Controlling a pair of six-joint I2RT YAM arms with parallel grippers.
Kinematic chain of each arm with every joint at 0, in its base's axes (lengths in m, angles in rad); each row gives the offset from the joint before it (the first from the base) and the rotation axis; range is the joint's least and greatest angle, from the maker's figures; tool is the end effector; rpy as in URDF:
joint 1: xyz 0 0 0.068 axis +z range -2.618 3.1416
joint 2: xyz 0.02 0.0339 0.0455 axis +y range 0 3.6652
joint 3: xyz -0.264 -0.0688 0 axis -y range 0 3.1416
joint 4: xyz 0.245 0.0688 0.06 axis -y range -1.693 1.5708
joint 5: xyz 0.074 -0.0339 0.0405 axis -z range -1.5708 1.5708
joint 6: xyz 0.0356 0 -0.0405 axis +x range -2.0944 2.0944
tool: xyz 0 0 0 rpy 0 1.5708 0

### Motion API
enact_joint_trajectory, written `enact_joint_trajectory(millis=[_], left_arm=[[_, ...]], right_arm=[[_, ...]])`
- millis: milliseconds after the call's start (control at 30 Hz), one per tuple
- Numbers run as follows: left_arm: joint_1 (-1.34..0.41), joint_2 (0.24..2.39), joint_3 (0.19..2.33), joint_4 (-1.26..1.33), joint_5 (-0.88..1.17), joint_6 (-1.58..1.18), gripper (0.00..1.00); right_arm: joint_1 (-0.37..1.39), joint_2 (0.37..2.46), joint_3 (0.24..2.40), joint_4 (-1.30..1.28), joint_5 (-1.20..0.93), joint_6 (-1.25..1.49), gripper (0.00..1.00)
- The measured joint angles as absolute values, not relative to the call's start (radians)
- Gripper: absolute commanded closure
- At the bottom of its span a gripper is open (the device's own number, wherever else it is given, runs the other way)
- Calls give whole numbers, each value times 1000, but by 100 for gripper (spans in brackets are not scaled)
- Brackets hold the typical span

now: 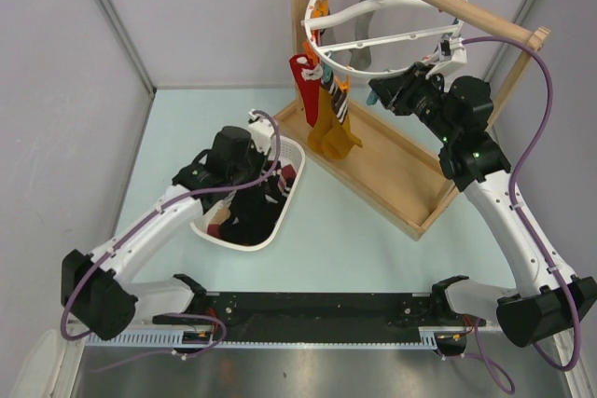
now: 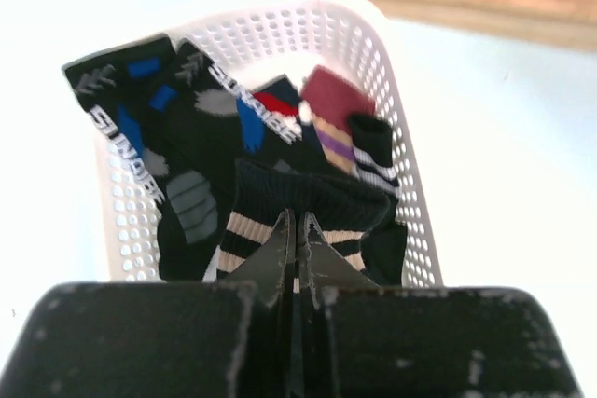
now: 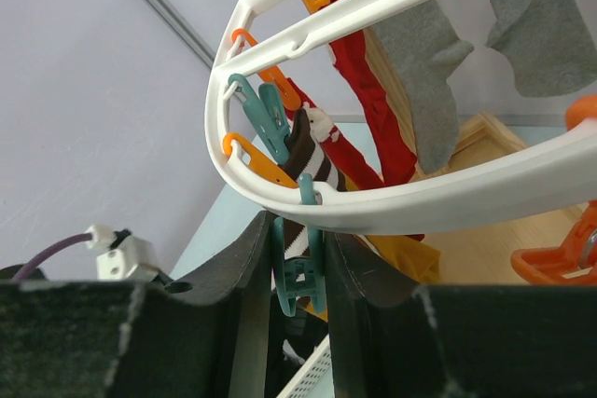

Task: Clip the socks to the hanger
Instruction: Pick up the sock from the bin, then clamp the sock onto the hanger.

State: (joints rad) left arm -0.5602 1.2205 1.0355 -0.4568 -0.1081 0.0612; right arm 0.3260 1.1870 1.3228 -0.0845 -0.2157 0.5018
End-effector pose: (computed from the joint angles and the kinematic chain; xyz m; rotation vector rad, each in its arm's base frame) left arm 0.2298 -0.1396 0.3099 0.6192 2.1244 -0.1577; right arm 0.2480 0.0919 0.4565 -0.0404 1.5777 0.8193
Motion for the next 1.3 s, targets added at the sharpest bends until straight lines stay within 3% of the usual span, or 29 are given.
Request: enact_joint_trajectory(millis=[333, 533, 967, 1300], left_arm=[[-575, 909, 747, -45, -28, 76, 100], [-672, 895, 735, 203, 11, 125, 100], [-828, 1161, 902, 596, 64, 136, 100], [-885, 1400, 1024, 698, 65, 124, 100]], right_arm=[[325, 1187, 1323, -77, -220, 505, 100], [325, 1187, 1322, -76, -224, 509, 100], [325, 1187, 1322, -63, -239, 524, 100], [325, 1187, 1322, -36, -253, 531, 100]])
